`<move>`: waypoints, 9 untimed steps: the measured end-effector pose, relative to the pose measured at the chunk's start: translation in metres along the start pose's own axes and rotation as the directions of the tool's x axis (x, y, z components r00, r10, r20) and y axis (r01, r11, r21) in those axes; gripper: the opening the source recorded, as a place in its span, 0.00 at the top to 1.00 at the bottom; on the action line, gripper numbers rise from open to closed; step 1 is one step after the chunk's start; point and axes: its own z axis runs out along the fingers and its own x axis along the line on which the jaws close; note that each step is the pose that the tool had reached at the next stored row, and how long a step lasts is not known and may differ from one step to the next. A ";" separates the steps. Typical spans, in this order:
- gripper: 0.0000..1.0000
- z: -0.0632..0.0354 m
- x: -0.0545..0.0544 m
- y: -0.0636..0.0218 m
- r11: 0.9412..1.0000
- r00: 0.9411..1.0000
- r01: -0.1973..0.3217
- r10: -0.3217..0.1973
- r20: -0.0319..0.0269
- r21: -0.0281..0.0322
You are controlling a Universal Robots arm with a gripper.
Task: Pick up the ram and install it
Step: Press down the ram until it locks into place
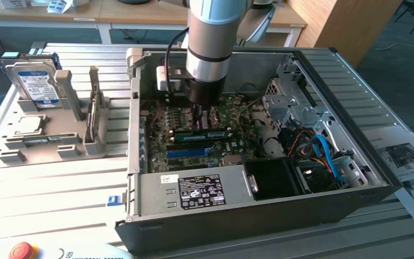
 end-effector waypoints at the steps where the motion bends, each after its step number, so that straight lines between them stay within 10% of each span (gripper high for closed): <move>1: 0.89 0.0003 0.000 0.0000 1.000 1.000 0.000 0.000 0.000 0.000; 9: 0.89 -0.0002 0.000 -0.0002 1.000 1.000 0.000 0.000 0.001 0.001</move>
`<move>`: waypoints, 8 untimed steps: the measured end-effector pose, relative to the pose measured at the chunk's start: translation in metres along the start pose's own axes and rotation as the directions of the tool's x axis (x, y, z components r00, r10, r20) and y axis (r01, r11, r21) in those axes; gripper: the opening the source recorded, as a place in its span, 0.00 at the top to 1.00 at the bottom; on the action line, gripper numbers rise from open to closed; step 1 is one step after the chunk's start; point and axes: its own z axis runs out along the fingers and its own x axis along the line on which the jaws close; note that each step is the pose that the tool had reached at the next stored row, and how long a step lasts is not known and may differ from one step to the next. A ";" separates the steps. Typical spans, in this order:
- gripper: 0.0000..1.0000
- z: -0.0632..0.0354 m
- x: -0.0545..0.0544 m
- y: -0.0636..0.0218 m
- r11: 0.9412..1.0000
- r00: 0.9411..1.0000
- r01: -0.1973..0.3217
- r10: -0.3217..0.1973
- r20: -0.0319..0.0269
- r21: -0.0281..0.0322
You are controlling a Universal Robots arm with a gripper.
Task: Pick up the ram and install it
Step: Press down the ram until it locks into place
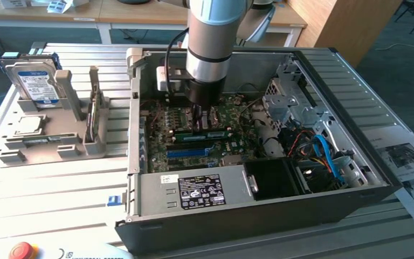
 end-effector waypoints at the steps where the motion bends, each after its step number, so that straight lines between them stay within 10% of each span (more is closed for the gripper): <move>1: 0.89 -0.0005 0.000 0.0000 1.000 1.000 0.000 0.000 0.000 0.000; 8: 0.89 -0.0064 0.000 0.0002 1.000 1.000 0.000 0.000 -0.001 -0.001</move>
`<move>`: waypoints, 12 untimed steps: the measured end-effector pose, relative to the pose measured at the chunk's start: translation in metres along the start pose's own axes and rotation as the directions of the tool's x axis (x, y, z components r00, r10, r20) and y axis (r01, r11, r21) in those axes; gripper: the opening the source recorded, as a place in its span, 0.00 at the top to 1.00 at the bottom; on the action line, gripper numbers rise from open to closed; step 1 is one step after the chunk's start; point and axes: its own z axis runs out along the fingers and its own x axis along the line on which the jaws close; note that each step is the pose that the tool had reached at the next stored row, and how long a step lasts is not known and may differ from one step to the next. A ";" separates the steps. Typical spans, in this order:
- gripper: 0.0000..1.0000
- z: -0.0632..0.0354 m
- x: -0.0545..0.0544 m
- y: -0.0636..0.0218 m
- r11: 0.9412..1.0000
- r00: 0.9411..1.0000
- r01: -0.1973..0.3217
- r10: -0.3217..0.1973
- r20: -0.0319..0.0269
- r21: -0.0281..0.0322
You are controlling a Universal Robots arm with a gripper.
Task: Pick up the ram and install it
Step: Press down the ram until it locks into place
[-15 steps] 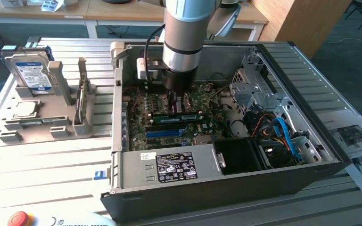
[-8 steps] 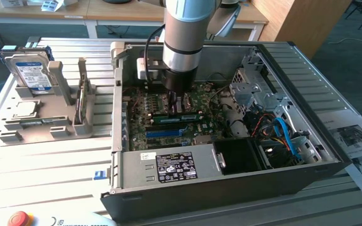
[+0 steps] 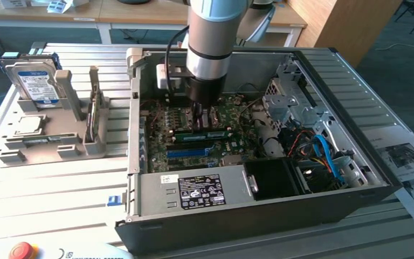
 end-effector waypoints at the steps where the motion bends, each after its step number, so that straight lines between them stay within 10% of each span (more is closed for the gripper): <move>1: 0.89 -0.0009 0.000 0.0000 1.000 1.000 0.000 0.000 0.000 0.000; 12: 0.89 -0.0141 0.000 0.0002 1.000 1.000 0.000 0.000 0.000 0.000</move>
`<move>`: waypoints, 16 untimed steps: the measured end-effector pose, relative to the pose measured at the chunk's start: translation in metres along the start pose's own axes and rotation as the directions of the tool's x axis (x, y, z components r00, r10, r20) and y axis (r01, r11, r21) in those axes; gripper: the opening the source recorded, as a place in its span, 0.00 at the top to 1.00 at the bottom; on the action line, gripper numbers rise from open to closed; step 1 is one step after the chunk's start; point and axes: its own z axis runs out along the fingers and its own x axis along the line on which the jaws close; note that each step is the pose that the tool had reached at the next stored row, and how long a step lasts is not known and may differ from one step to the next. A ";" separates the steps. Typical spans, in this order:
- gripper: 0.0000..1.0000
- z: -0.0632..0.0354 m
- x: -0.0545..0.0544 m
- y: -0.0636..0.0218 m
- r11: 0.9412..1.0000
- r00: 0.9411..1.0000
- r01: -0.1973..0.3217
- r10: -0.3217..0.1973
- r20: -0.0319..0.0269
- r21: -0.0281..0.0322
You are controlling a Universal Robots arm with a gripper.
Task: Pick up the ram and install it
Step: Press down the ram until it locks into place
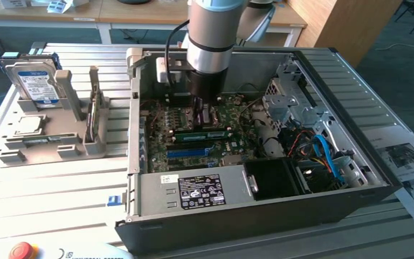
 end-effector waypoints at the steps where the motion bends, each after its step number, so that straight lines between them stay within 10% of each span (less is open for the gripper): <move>1: 0.89 -0.0012 0.000 0.0000 1.000 1.000 0.000 0.000 0.000 0.000; 16: 0.89 -0.0194 0.000 0.0003 1.000 1.000 0.000 0.000 0.000 0.000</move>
